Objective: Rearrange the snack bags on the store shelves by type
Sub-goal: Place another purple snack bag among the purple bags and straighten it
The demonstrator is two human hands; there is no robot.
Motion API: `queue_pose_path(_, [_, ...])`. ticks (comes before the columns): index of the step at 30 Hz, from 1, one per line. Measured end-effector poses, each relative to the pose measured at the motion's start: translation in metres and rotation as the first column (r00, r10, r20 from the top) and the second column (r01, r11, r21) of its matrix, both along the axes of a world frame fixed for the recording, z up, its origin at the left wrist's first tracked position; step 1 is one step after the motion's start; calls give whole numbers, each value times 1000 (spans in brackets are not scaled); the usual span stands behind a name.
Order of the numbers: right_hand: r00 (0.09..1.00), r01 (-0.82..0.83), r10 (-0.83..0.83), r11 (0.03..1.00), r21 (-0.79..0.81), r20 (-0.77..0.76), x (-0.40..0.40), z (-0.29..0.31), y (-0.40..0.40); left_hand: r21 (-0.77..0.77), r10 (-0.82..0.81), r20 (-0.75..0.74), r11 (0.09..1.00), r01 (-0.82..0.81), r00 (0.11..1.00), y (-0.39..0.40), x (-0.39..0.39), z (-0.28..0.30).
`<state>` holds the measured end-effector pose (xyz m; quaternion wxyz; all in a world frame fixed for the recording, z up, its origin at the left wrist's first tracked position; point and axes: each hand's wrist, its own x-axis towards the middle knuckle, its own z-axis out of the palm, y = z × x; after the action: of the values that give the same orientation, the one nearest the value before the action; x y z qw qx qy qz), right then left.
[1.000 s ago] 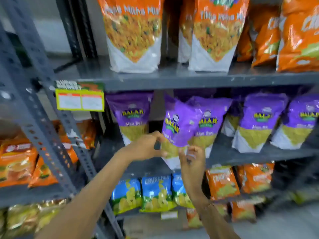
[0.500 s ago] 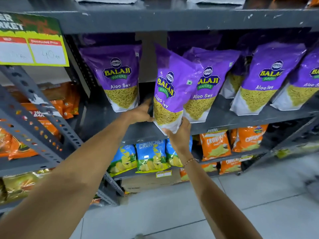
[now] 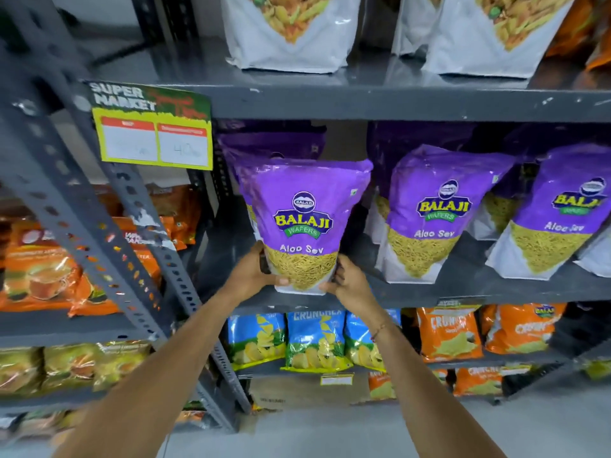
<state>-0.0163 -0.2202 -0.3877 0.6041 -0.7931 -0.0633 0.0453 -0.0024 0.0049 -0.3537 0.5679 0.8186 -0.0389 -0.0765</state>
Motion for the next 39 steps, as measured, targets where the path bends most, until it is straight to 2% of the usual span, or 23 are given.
queue_pose_path(5, [998, -62, 62, 998, 15, -5, 23, 4, 20, 34, 141, 49, 989, -143, 989, 19, -1, 3])
queue_pose_path(11, [997, -74, 74, 997, 34, -16, 31, 1, 26, 83, 185, 70, 978, -191, 980, 21, 3, -1])
queue_pose_path(22, [991, -116, 118, 993, 34, -60, 33, 5, 23, 118, 185, 74, 974, -193, 980, 19, 0, -7])
queue_pose_path(33, [990, -117, 117, 993, 8, -83, 27, 8, 26, -56, 148, 37, 988, -146, 988, 18, -10, -17])
queue_pose_path(39, [991, -107, 102, 992, -59, -81, 22, 9, 26, -38, 139, 13, 990, -139, 990, 20, -13, -15])
